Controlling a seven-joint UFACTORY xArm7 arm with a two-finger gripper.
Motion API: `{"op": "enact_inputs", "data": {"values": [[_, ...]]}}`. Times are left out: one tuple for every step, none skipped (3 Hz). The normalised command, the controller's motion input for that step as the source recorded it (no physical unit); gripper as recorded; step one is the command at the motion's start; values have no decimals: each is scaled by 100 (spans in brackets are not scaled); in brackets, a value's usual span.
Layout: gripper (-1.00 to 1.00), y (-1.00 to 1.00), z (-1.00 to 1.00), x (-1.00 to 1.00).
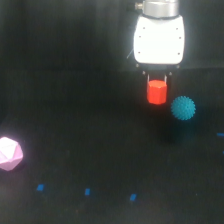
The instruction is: Pick up the red object from the table
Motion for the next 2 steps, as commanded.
{"op": "enact_inputs", "data": {"values": [[-100, -35, -12, 68], [-100, 54, -40, 13]]}}
